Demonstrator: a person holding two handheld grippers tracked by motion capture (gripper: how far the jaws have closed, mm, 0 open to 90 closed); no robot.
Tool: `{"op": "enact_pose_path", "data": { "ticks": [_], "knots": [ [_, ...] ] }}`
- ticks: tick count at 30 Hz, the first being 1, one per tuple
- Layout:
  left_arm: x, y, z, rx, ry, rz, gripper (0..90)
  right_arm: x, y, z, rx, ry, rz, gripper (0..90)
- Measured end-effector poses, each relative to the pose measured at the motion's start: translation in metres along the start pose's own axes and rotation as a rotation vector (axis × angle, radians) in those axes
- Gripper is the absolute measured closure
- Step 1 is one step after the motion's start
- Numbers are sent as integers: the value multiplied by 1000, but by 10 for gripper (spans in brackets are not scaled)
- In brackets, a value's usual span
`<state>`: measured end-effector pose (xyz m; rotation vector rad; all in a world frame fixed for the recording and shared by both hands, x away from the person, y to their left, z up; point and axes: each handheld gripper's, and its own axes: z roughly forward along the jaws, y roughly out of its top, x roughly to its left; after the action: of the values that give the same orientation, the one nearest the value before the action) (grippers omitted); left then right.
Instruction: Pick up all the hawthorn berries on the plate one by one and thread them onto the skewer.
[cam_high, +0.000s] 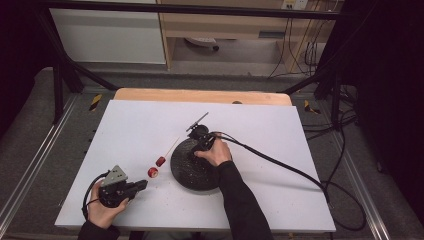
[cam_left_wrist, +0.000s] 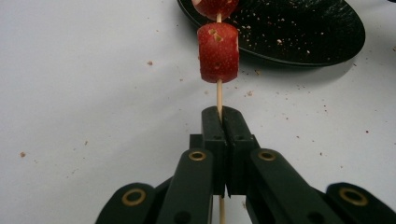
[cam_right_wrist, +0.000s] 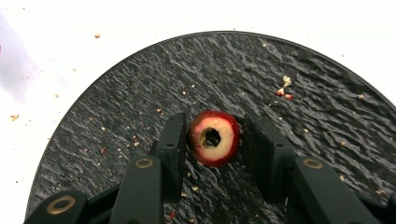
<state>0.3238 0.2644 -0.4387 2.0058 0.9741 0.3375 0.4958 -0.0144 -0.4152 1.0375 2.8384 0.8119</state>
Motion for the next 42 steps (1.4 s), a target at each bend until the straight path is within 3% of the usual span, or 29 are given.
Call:
{"op": "enact_pose_path", "data": {
  "ticks": [9,27,32,42],
  "knots": [
    [0,0,0,1,-2,1,885,1,0,-1,11,6,8,631],
    [-1,0,-1,-13,1,-2,885,8,-8,-46,-107,16,47,634],
    [-2,0,-1,-15,0,1,885,8,-22,-57,-179,29,79,635],
    [-7,2,0,-25,-6,4,884,13,-55,-72,-391,86,147,635]
  ]
}}
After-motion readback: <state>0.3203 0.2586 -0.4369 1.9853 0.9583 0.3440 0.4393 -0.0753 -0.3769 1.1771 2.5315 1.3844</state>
